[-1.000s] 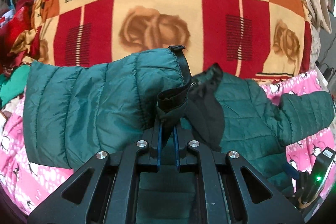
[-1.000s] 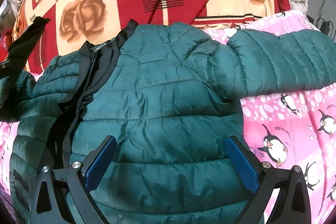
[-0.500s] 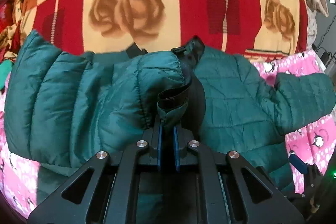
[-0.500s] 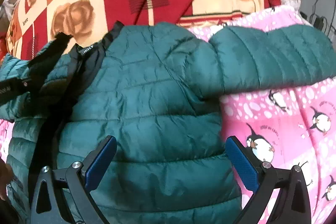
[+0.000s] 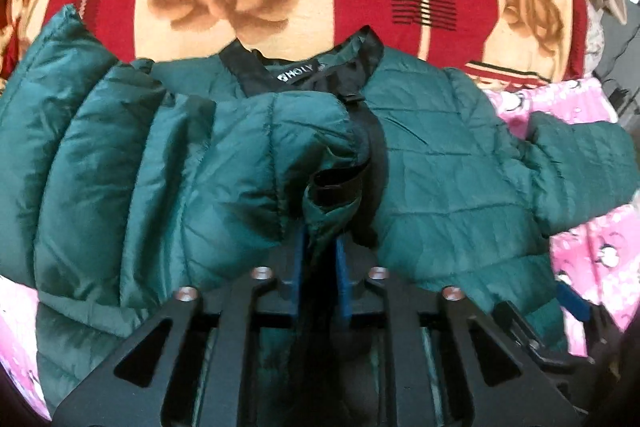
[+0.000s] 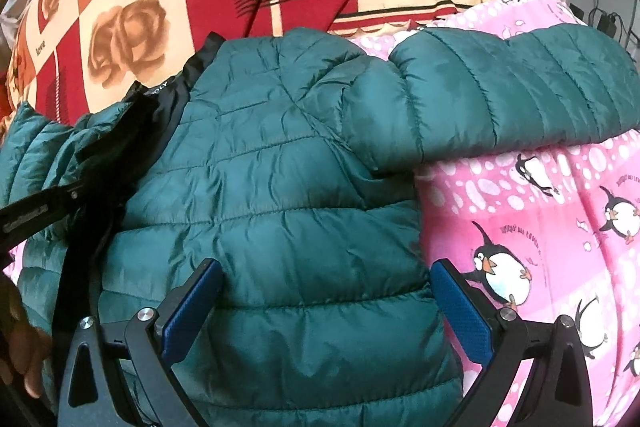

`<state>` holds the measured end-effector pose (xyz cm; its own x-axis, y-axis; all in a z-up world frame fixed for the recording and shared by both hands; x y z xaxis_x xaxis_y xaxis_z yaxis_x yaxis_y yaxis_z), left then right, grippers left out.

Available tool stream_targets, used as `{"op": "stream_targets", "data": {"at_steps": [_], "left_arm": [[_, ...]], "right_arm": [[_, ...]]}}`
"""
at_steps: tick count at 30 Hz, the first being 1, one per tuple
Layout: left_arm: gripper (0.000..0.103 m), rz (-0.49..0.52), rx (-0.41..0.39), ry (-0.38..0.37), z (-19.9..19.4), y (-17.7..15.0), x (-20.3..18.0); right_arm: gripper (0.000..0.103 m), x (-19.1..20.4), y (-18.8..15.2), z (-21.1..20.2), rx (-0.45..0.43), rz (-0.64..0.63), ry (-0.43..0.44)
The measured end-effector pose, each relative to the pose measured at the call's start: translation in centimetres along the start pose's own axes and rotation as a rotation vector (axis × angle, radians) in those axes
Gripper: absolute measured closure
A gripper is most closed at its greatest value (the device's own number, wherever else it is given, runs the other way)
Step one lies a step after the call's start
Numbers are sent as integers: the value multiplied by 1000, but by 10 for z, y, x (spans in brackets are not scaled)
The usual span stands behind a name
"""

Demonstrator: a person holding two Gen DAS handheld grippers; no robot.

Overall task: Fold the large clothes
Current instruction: 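Lift the sleeve with the left gripper and fold it across the jacket body, then open the left gripper to release the folded sleeve onto the jacket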

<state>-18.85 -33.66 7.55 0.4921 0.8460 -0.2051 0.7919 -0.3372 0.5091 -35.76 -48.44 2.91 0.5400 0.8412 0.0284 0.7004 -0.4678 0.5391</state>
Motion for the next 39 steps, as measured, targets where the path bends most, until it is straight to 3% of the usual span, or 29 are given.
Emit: {"op": "stream_targets", "data": {"at_steps": [3,6,11,21,29,39], "left_arm": [[53,-27,7,-76,-14,-3,5],[41,-9,-68,-42,-41,-4,13],[41,3,-135,1,-75,1,41],[40,-59,-282,196,-125,9,128],[39,-149,-266,235,-113,6,162],[36,-151,-250,255,-100,5,167]], "right_arm": [[0,2,-1,-2,3,0,-3],[0,4,0,-6,2,0,-2],[0,9,4,-13,-7,8,3],[0,16,3,-23,17,29,14],[0,38,-9,-44,11,5,94],[0,80,9,-32,-8,-100,130]]}}
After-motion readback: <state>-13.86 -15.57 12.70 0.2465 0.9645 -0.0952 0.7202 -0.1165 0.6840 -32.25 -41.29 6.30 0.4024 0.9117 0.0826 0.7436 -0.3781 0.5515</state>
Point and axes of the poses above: each gripper's, at about its wrist camera, not at the fingertips, and z roughly the way its jaws point, x to its left, y to its top, the point moved 1 cm from there along z, roughly the way its jaws point, and after that the axes turned 7 degrees about -z, right-handed, at the moved point
